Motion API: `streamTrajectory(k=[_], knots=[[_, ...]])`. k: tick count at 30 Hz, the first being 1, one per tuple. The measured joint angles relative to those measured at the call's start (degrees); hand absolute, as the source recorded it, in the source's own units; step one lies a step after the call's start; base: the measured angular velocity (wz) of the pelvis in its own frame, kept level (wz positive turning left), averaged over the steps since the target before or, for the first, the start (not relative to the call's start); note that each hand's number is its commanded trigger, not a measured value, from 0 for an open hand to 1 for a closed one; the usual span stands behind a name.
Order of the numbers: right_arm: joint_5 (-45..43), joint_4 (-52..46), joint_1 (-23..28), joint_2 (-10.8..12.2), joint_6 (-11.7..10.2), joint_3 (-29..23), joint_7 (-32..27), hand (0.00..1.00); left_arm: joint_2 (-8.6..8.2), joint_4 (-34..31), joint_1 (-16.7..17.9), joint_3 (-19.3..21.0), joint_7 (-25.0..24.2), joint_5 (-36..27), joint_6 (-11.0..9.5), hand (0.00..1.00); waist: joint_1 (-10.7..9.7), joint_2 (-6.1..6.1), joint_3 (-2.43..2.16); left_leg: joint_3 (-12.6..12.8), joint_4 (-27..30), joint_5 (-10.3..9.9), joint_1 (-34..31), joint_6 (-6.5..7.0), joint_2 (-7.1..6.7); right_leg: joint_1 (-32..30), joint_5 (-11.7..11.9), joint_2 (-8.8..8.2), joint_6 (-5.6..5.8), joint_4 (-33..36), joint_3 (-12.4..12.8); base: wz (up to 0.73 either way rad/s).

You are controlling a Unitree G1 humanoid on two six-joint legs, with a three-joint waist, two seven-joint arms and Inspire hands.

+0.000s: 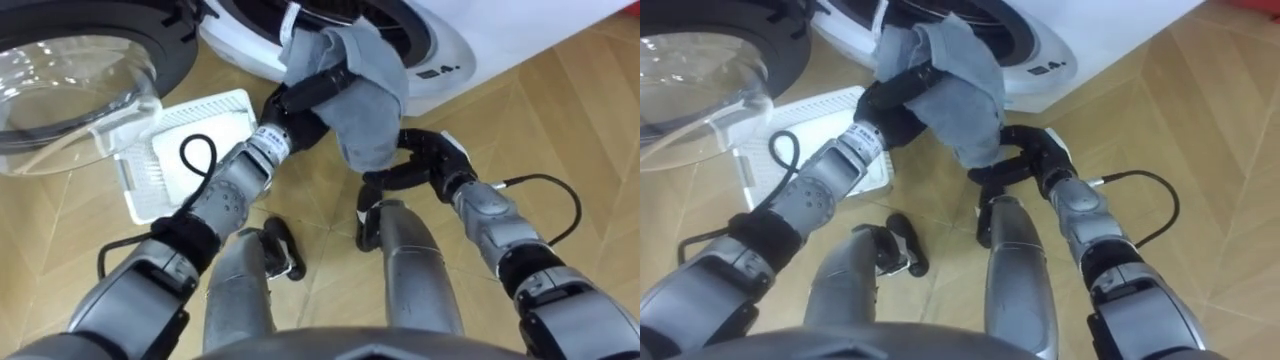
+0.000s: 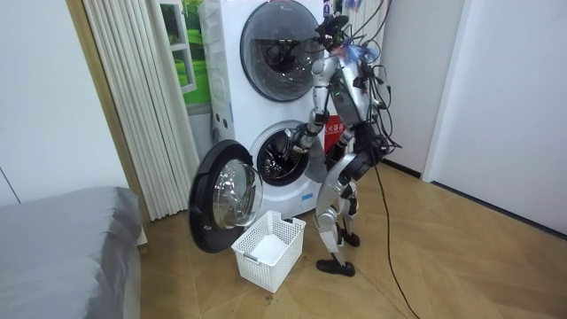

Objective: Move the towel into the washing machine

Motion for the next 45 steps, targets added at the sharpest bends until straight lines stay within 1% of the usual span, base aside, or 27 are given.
streamTrajectory(k=[1, 4, 5, 6, 8, 10, 12, 15, 18, 22, 26, 28, 29, 31, 32, 35, 37, 38, 40, 41, 42, 43, 44, 45], knots=[[0.0, 0.0, -0.1, 0.3, 0.0, -0.5, -0.7, 0.00, -0.20, 0.0, -0.4, 0.0, 0.3, -0.4, 0.0, 1.00, 0.0, -0.08, -0.04, -0.2, 0.1, 0.0, 0.0, 0.00, 0.40, 0.3, 0.3, 0.59, 0.01, -0.6, 0.0, -0.05], [0.2, 0.1, -0.8, 0.7, 0.0, -0.8, -2.0, 0.00, -0.85, 0.0, -1.0, 0.0, 1.5, -1.4, -0.4, 1.00, -0.3, -0.21, -0.08, -0.6, -0.2, 0.2, 0.1, -0.27, 0.90, 1.2, 1.1, 1.36, -0.17, -2.0, -0.3, -0.04], [0.3, 0.3, -1.1, 0.7, 0.0, -0.8, -2.2, 0.55, -1.17, -0.1, -1.1, 0.3, 2.0, -1.5, -0.6, 1.00, -0.5, -0.35, -0.09, -0.6, -0.4, 0.2, 0.3, -0.36, 0.89, 1.4, 1.2, 1.36, -0.25, -2.2, -0.4, 0.00], [0.4, 0.4, -1.2, 0.7, 0.0, -0.8, -2.4, 1.00, -1.31, -0.1, -1.1, 0.3, 2.2, -1.5, -0.6, 1.00, -0.6, -0.37, -0.07, -0.6, -0.5, 0.3, 0.6, -0.40, 0.88, 1.6, 1.2, 1.37, -0.25, -2.4, -0.4, 0.00], [0.4, 0.8, -1.2, 0.8, 0.1, -1.2, -2.6, 1.00, -1.60, -0.6, -1.0, 0.3, 3.0, -1.6, -0.6, 1.00, -0.9, -0.79, -0.07, -0.6, -1.7, 0.5, 1.8, -0.63, 0.53, 2.6, 1.2, 1.30, -0.26, -3.0, -0.3, 0.00], [0.4, 1.0, -1.2, 0.7, 0.1, -1.5, -3.1, 1.00, -1.86, -1.4, -1.0, 0.3, 3.8, -1.7, -0.6, 1.00, -1.0, -0.83, -0.10, -0.7, -2.0, 0.5, 2.0, -0.71, 0.58, 2.9, 1.2, 1.41, -0.27, -3.4, -0.4, 0.00], [0.6, 1.5, -1.3, 0.6, 0.1, -1.5, -4.1, 1.00, -1.86, -2.3, -1.0, 0.0, 4.5, -3.1, -0.6, 1.00, -1.0, -0.87, -0.11, -0.5, -2.3, 0.6, 2.1, -0.77, 0.57, 2.9, 1.2, 1.44, -0.26, -3.7, -0.4, 0.00], [0.5, 2.2, -1.5, 0.7, 0.8, -1.8, -4.8, 1.00, -1.88, -3.4, -1.0, -0.2, 6.4, -4.8, -0.3, 1.00, -1.0, -0.88, -0.12, -0.5, -2.4, 0.6, 2.1, -0.81, 0.56, 2.9, 1.2, 1.41, -0.25, -3.8, -0.5, 0.00], [0.3, 2.0, -1.2, 0.8, 1.2, -1.8, -5.4, 1.00, -1.92, -4.7, -1.0, -0.4, 7.8, -5.2, -0.3, 1.00, -1.0, -0.87, -0.12, -0.4, -2.3, 0.6, 2.1, -0.81, 0.52, 3.0, 1.2, 1.35, -0.24, -3.9, -0.8, 0.00], [-1.1, 2.1, -1.5, 1.9, 1.2, -1.7, -6.4, 1.00, -1.94, -5.2, -1.0, -0.2, 9.1, -5.7, -0.3, 1.00, -0.9, -0.86, -0.12, -0.4, -2.4, 0.6, 2.2, -0.82, 0.50, 3.1, 1.2, 1.36, -0.23, -4.0, -0.7, 0.00], [-1.4, 2.5, -1.5, 2.1, 1.3, -1.8, -6.5, 1.00, -1.94, -5.2, -0.9, -0.2, 9.6, -6.0, -0.3, 1.00, -0.7, -0.86, -0.12, -0.3, -2.9, 0.6, 3.5, -0.85, 0.51, 4.4, 1.2, 1.40, -0.20, -4.6, -0.8, 0.00], [-2.3, 2.4, -1.5, 2.1, 1.3, -1.8, -6.5, 1.00, -1.94, -5.2, -0.4, -0.1, 9.6, -6.1, -0.2, 0.38, -0.7, -0.85, -0.13, -0.3, -3.4, 0.7, 4.1, -0.87, 0.51, 5.0, 1.2, 1.38, -0.20, -4.9, -1.1, 0.02], [-2.5, 2.4, -1.5, 2.1, 1.4, -1.8, -6.5, 1.00, -1.94, -5.2, -0.2, -0.2, 9.6, -6.1, -0.2, 0.00, -0.7, -0.84, -0.13, -0.4, -3.4, 0.7, 4.1, -0.87, 0.51, 5.1, 1.2, 1.36, -0.20, -4.9, -1.2, 0.04], [-3.5, 2.5, -1.4, 2.2, 2.0, -1.7, -6.5, 1.00, -1.94, -5.2, 0.5, -0.2, 9.6, -6.1, -0.1, 0.00, -0.4, -0.83, -0.13, -0.5, -3.7, 0.9, 4.0, -0.95, 0.51, 5.1, 1.3, 1.40, -0.33, -5.0, -1.4, 0.04], [-3.5, 2.7, -1.4, 2.2, 2.0, -1.7, -6.5, 1.00, -1.94, -5.2, 0.6, -0.2, 9.6, -6.1, 0.0, 0.00, -0.2, -0.82, -0.13, -0.5, -3.8, 0.9, 4.0, -0.99, 0.53, 5.1, 1.3, 1.41, -0.38, -5.1, -1.4, 0.00], [-3.5, 3.1, -1.1, 2.0, 1.9, -1.3, -6.5, 1.00, -1.90, -5.0, 0.8, -0.1, 9.7, -6.3, 0.1, 0.00, 1.4, -0.71, -0.12, -0.5, -4.6, 1.5, 3.9, -1.23, 0.57, 5.1, 1.8, 1.41, -0.66, -5.7, -1.4, 0.00], [-3.5, 3.0, -0.8, 2.0, 2.1, -1.1, -6.6, 1.00, -1.90, -4.6, 1.2, 0.1, 9.7, -8.0, 0.1, 0.00, 3.0, -0.69, -0.11, -0.3, -5.1, 1.8, 4.2, -1.38, 0.47, 5.1, 1.8, 1.44, -0.67, -5.8, -1.2, 0.00], [-3.6, 3.0, -0.7, 2.0, 2.1, -1.1, -6.7, 1.00, -1.92, -4.5, 1.5, 0.2, 9.7, -8.2, 0.1, 0.00, 3.5, -0.66, -0.09, -0.3, -5.4, 1.9, 4.3, -1.38, 0.42, 5.1, 1.8, 1.49, -0.67, -5.9, -1.1, 0.00], [-4.2, 3.6, -0.4, 1.9, 2.6, -1.1, -7.3, 1.00, -1.85, -3.8, 3.7, 2.0, 9.4, -8.3, 0.2, 0.00, 4.7, -0.07, 0.04, -0.4, -6.0, 2.2, 4.5, -1.47, 0.10, 5.3, 1.7, 1.44, -0.71, -5.9, -1.4, 0.07], [-4.4, 3.9, -0.3, 1.8, 2.7, -0.9, -7.6, 1.00, -1.84, -3.6, 4.3, 2.5, 9.4, -8.3, 0.2, 0.00, 5.2, 0.01, 0.06, -0.4, -6.2, 2.3, 4.5, -1.48, -0.02, 5.3, 1.7, 1.39, -0.71, -6.0, -1.4, 0.09], [-5.1, 4.0, 0.6, 1.4, 3.1, -0.7, -8.1, 1.00, -1.66, -2.5, 5.1, 3.9, 9.4, -8.3, 0.4, 0.00, 6.3, 0.07, 0.09, -0.4, -6.6, 2.4, 4.7, -1.52, -0.28, 5.3, 1.7, 1.29, -0.73, -6.0, -1.4, 0.07], [-6.9, 4.0, 1.5, 1.2, 3.7, -0.7, -8.4, 1.00, -1.43, -1.1, 5.8, 5.4, 9.4, -8.2, 0.4, 0.00, 7.4, 0.08, 0.10, -0.4, -7.2, 2.7, 4.9, -1.51, -0.63, 5.3, 1.6, 1.03, -0.78, -6.0, -1.6, 0.08], [-8.2, 4.0, 1.8, 1.1, 3.9, -0.7, -8.5, 1.00, -1.10, -0.5, 6.4, 6.2, 9.5, -8.1, 0.4, 0.00, 7.8, 0.10, 0.10, -0.4, -7.5, 2.8, 4.9, -1.49, -0.80, 5.2, 1.6, 0.82, -0.79, -6.0, -1.7, 0.09], [-10.2, 4.0, 2.2, 0.9, 4.3, -0.7, -8.6, 1.00, -0.39, 0.7, 7.3, 7.6, 9.8, -7.5, 0.3, 0.00, 8.5, 0.14, 0.13, -0.4, -8.0, 3.1, 4.9, -1.48, -1.11, 4.9, 1.5, 0.48, -0.80, -6.0, -1.7, 0.12]])
